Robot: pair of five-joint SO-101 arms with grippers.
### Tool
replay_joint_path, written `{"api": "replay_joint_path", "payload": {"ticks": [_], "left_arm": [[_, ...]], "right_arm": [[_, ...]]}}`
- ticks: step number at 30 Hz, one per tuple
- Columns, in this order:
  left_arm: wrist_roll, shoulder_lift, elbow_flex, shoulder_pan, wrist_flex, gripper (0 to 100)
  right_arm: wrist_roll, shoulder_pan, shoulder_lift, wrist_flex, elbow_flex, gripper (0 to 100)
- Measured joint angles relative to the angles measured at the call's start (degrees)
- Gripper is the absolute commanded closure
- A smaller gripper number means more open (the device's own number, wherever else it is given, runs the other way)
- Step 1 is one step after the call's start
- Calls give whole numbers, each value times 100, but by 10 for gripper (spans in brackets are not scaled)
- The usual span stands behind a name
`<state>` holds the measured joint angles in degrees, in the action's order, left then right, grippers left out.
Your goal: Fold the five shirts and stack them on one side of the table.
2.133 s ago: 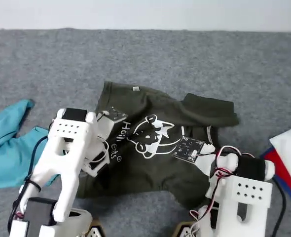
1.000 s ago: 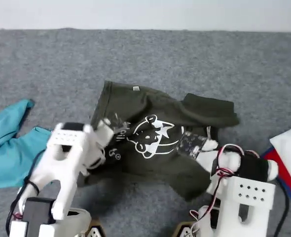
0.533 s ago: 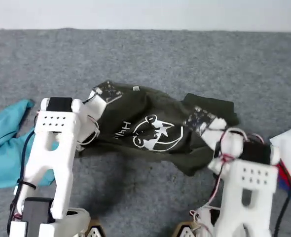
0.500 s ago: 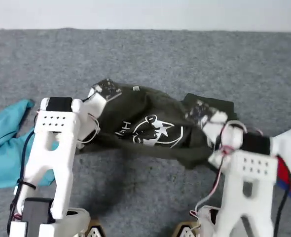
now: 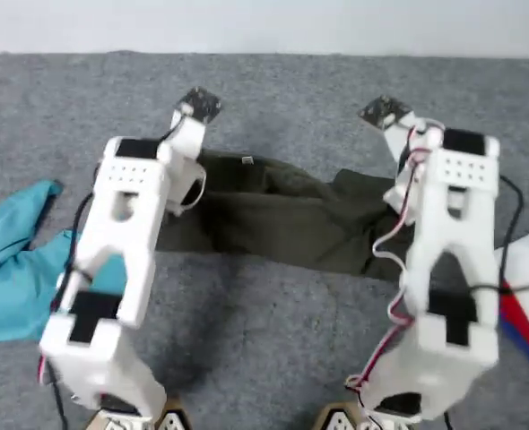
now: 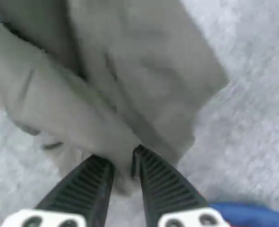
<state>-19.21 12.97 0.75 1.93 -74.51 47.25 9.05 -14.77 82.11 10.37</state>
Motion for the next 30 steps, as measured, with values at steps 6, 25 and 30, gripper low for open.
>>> {"api": "replay_joint_path", "payload": {"ticks": [6,25,30], "left_arm": [[97,2356,-3130,18,-1116,985],[1178,5811,-9336,-70,-2426,899],[1820,5705,-9336,-352,-2426,899]], "right_arm": [[-114,0,-1556,220,1793,987],[-941,158,-4255,1749,6312,581],[-1064,255,-4246,1855,6822,580]]}}
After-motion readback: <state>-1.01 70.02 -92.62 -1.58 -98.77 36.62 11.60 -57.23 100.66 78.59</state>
